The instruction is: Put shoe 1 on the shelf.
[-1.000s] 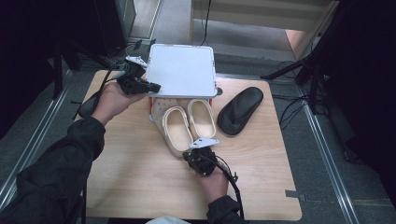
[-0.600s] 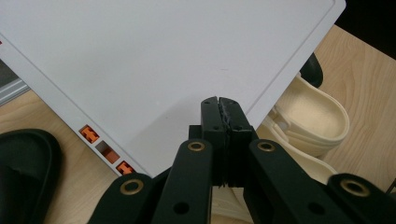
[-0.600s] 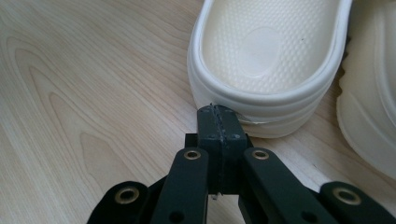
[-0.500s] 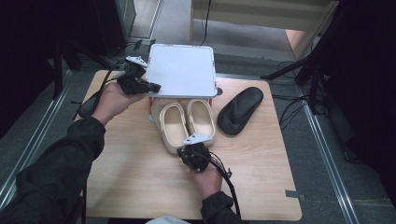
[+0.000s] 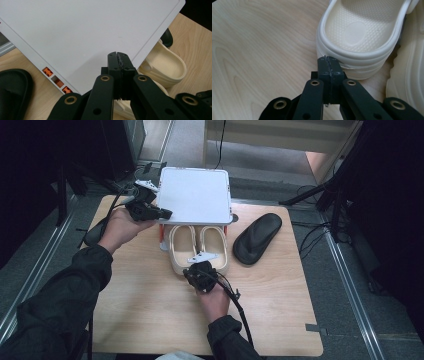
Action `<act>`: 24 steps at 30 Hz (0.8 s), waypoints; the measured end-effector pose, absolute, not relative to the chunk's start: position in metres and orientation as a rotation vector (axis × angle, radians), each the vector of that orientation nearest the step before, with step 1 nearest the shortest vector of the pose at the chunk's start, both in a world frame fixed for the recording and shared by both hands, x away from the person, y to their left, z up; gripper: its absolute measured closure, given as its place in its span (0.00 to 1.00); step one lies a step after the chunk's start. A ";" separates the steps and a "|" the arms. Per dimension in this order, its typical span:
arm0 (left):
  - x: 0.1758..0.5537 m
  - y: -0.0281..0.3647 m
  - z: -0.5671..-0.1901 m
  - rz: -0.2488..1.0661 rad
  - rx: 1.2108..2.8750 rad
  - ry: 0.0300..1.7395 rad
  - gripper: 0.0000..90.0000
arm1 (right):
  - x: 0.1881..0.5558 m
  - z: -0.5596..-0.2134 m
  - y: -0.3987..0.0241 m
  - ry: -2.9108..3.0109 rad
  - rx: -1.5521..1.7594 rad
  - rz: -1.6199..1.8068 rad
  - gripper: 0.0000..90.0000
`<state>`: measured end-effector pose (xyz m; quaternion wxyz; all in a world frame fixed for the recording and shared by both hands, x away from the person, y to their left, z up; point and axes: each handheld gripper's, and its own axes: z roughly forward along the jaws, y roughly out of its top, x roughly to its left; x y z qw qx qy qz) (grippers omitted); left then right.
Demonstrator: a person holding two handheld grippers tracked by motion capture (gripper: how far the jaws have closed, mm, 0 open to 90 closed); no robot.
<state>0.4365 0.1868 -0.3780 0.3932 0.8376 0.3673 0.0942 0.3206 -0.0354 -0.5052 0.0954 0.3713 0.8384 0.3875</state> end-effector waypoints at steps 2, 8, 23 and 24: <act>0.436 0.187 -0.378 0.240 2.126 0.932 1.00 | 0.322 -0.505 -0.033 2.485 1.106 1.144 1.00; 0.436 0.187 -0.378 0.240 2.126 0.932 1.00 | 0.335 -0.508 -0.021 2.479 1.122 1.149 1.00; 0.436 0.187 -0.378 0.238 2.123 0.936 1.00 | 0.367 -0.510 0.003 2.399 1.171 1.138 1.00; 0.436 0.187 -0.378 0.240 2.123 0.937 1.00 | 0.371 -0.510 0.008 2.384 1.168 1.127 1.00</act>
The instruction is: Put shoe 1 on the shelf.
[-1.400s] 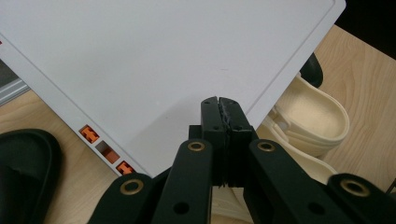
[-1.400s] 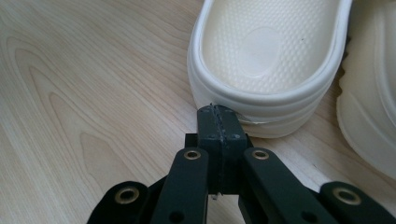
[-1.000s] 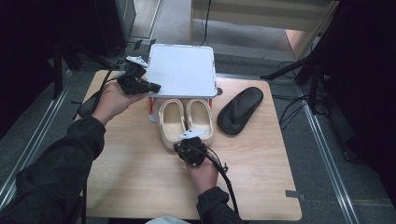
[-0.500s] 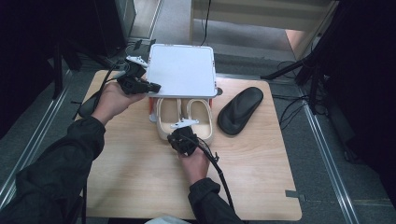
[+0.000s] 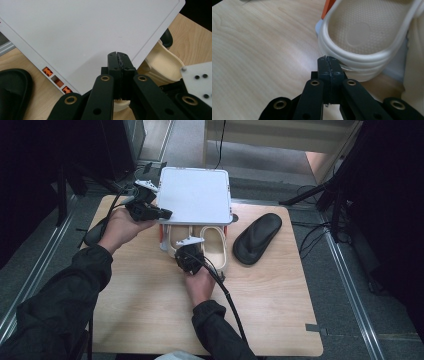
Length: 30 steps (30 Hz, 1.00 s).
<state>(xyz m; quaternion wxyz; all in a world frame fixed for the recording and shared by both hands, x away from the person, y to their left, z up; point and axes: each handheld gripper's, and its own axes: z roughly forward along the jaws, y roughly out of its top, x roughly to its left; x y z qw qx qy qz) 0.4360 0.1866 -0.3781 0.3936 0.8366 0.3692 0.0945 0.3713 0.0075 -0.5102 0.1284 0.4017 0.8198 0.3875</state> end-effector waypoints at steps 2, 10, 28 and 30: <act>0.436 0.187 -0.378 0.235 2.121 0.937 1.00 | 0.376 -0.510 0.011 2.373 1.172 1.122 1.00; 0.436 0.188 -0.378 0.234 2.119 0.935 1.00 | 0.388 -0.513 0.016 2.334 1.217 1.139 1.00; 0.436 0.188 -0.379 0.235 2.115 0.935 1.00 | 0.364 -0.493 0.004 2.377 1.139 1.284 1.00; 0.436 0.187 -0.379 0.235 2.109 0.941 1.00 | 0.357 -0.490 -0.005 2.387 1.124 1.309 1.00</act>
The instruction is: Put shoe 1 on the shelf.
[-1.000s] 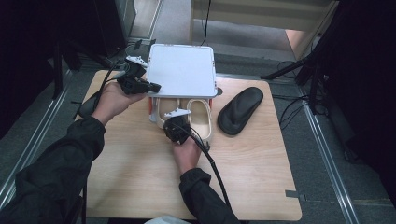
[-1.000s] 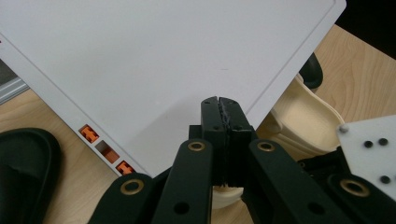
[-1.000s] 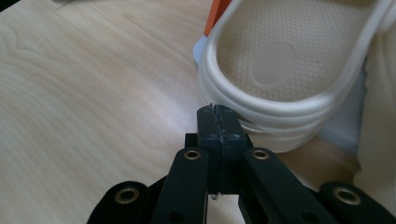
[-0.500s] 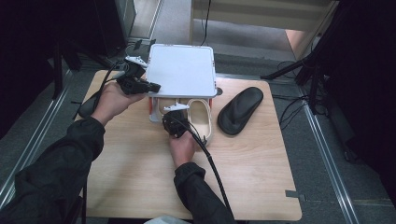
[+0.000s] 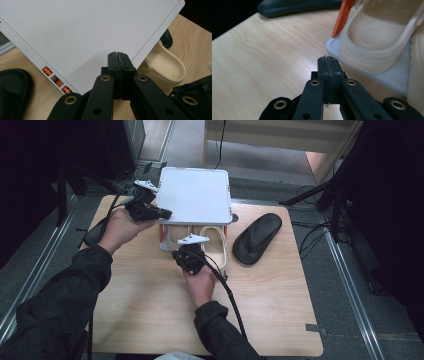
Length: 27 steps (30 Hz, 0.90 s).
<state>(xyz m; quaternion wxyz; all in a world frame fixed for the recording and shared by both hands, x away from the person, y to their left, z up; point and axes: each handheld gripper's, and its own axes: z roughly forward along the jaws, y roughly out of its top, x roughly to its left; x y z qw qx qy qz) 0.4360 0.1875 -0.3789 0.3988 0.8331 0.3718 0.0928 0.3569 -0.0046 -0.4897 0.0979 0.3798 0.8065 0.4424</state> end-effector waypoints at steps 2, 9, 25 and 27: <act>0.436 0.187 -0.378 0.235 2.117 0.939 1.00 | 0.350 -0.487 -0.014 2.397 1.116 1.335 1.00; 0.436 0.187 -0.378 0.242 2.119 0.942 1.00 | 0.329 -0.482 -0.056 2.428 1.089 1.396 1.00; 0.436 0.186 -0.378 0.246 2.125 0.940 1.00 | 0.308 -0.499 -0.149 2.420 1.143 1.310 1.00; 0.436 0.186 -0.377 0.246 2.130 0.937 1.00 | 0.311 -0.502 -0.153 2.421 1.133 1.305 1.00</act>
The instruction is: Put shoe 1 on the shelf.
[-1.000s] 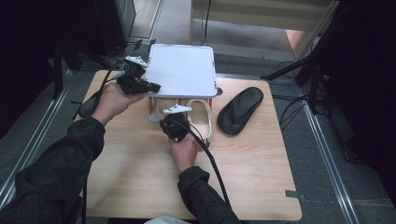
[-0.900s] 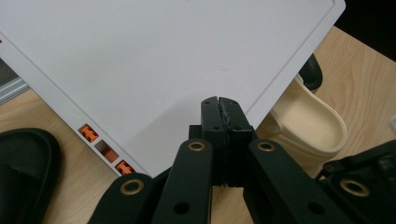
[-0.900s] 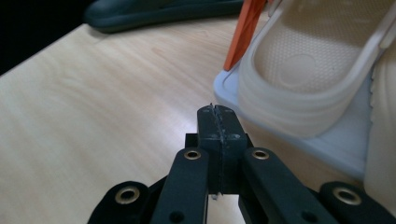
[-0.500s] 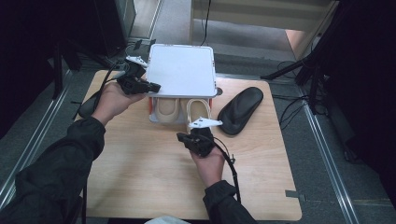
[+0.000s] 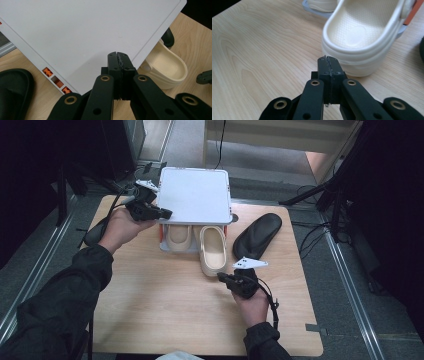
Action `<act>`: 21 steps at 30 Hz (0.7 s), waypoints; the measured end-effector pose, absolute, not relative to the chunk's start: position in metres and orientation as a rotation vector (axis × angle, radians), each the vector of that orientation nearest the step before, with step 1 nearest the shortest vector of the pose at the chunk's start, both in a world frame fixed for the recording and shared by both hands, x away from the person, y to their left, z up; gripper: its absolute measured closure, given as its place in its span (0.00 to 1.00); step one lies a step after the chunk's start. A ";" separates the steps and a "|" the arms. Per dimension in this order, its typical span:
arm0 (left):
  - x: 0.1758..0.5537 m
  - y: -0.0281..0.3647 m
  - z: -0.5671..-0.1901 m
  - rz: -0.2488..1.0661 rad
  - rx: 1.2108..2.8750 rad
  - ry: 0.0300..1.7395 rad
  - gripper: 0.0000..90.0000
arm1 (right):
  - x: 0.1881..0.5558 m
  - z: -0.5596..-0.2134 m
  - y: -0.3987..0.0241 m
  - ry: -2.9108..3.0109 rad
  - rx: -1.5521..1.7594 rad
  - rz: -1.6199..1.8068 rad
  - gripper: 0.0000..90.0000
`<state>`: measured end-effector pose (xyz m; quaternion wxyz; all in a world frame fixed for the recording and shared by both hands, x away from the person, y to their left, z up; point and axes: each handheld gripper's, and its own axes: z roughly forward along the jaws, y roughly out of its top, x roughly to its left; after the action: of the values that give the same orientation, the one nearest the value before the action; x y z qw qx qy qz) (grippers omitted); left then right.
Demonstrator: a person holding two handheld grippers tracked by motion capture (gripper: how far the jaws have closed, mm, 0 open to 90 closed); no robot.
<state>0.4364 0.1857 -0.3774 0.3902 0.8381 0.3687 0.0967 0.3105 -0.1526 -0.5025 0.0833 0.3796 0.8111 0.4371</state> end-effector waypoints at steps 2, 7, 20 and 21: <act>0.437 0.186 -0.377 0.242 2.126 0.941 1.00 | 0.313 -0.506 -0.154 2.434 1.147 1.293 1.00; 0.437 0.186 -0.377 0.240 2.127 0.939 1.00 | 0.320 -0.511 -0.152 2.436 1.171 1.253 1.00; 0.437 0.186 -0.377 0.241 2.130 0.938 1.00 | 0.336 -0.508 -0.139 2.446 1.143 1.211 1.00; 0.437 0.186 -0.377 0.238 2.127 0.942 1.00 | 0.338 -0.509 -0.138 2.444 1.136 1.209 1.00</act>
<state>0.4369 0.1857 -0.3773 0.3908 0.8372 0.3709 0.0938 0.3380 -0.1376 -0.5088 0.0934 0.3829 0.8237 0.4076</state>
